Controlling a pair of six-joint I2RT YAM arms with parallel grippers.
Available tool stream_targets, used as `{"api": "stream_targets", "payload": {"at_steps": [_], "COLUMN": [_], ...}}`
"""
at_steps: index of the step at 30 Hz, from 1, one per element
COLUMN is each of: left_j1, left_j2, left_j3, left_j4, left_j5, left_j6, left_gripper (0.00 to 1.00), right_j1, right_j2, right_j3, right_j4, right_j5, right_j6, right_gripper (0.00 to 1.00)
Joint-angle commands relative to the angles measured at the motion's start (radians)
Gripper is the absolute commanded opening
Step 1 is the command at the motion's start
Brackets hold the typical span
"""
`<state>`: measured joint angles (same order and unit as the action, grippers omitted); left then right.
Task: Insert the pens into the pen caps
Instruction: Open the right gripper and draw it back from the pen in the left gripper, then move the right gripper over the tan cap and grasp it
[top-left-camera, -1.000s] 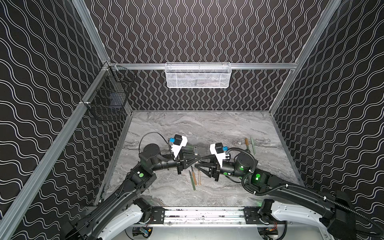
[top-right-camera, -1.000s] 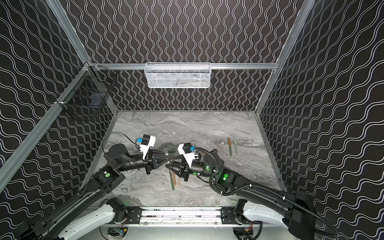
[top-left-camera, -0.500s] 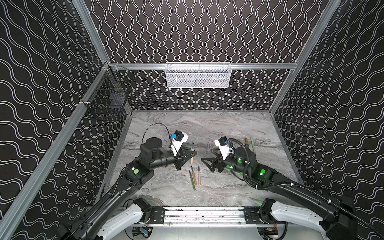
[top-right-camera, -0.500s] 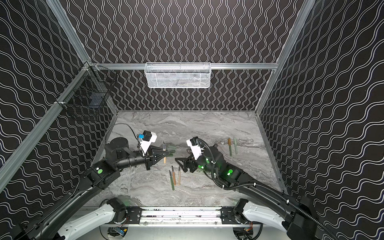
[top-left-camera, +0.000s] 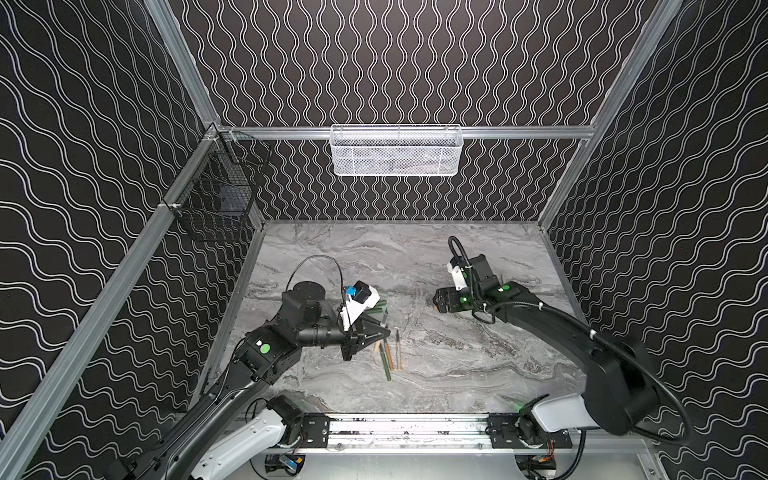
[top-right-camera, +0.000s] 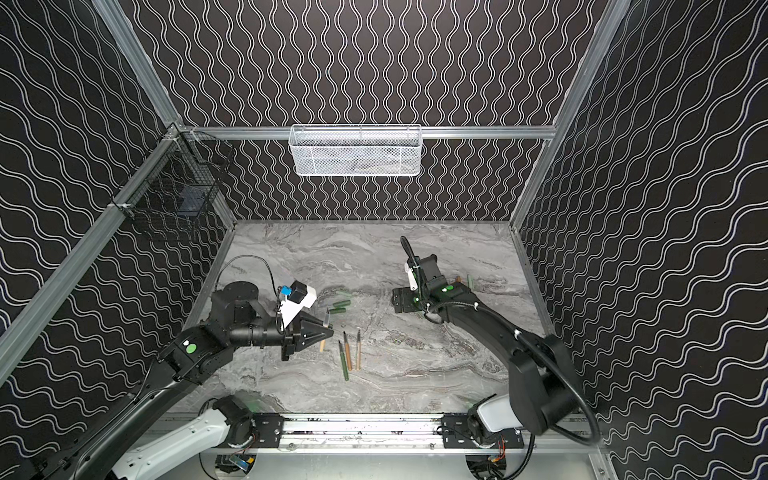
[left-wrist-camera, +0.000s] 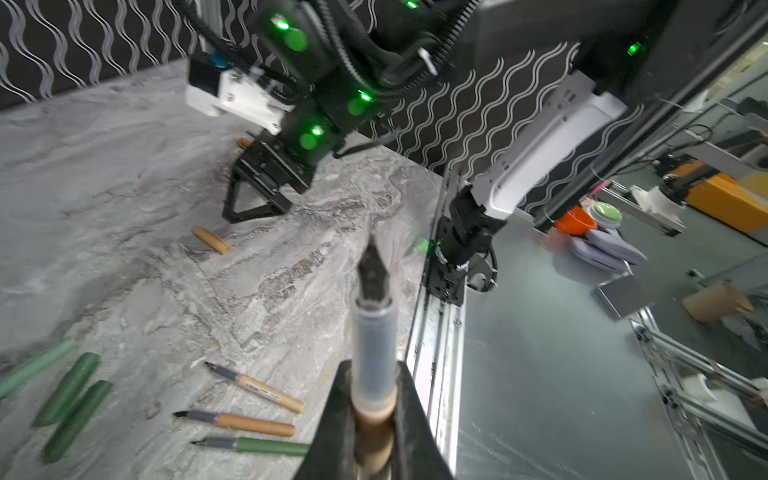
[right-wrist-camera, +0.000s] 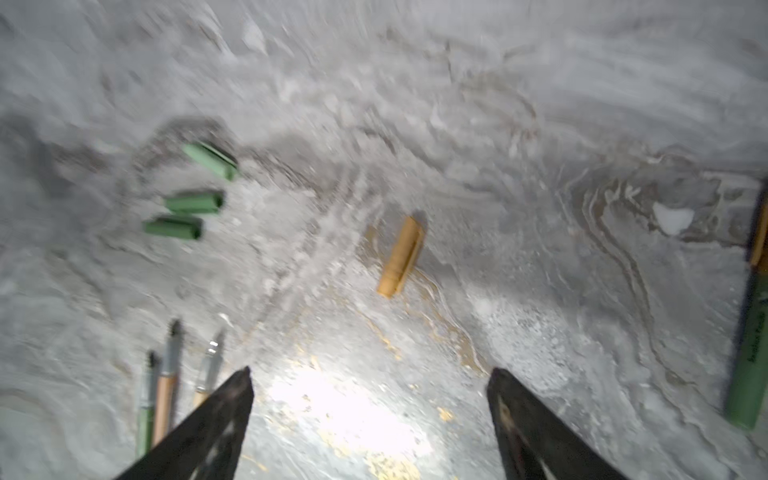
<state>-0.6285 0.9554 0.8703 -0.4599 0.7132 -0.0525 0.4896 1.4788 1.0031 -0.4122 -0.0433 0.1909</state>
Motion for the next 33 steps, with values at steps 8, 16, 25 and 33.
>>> {"api": "stream_targets", "payload": {"at_steps": [8,16,25,33], "left_j1": [0.001,0.002,0.004,0.004], "left_j2": [0.032,0.065,0.006,-0.026], "left_j3": [-0.026,-0.018,-0.019,-0.016], "left_j4": [0.034,0.032,0.020,0.008], "left_j5": [0.084,0.112,0.085,0.063], "left_j6": [0.036,0.041,0.050,0.056], "left_gripper": [0.00,0.00,0.00,0.00], "right_j1": [-0.036,-0.039,-0.037,-0.014], "right_j2": [0.256,0.381,0.469,0.506], "right_j3": [0.156,0.231,0.268,0.286], "right_j4": [-0.035,-0.043,-0.039,-0.053], "right_j5": [-0.024,-0.028,-0.052,-0.028], "right_j6": [-0.062,-0.035,-0.007,0.003], "right_gripper": [0.82,0.62,0.45,0.42]}}
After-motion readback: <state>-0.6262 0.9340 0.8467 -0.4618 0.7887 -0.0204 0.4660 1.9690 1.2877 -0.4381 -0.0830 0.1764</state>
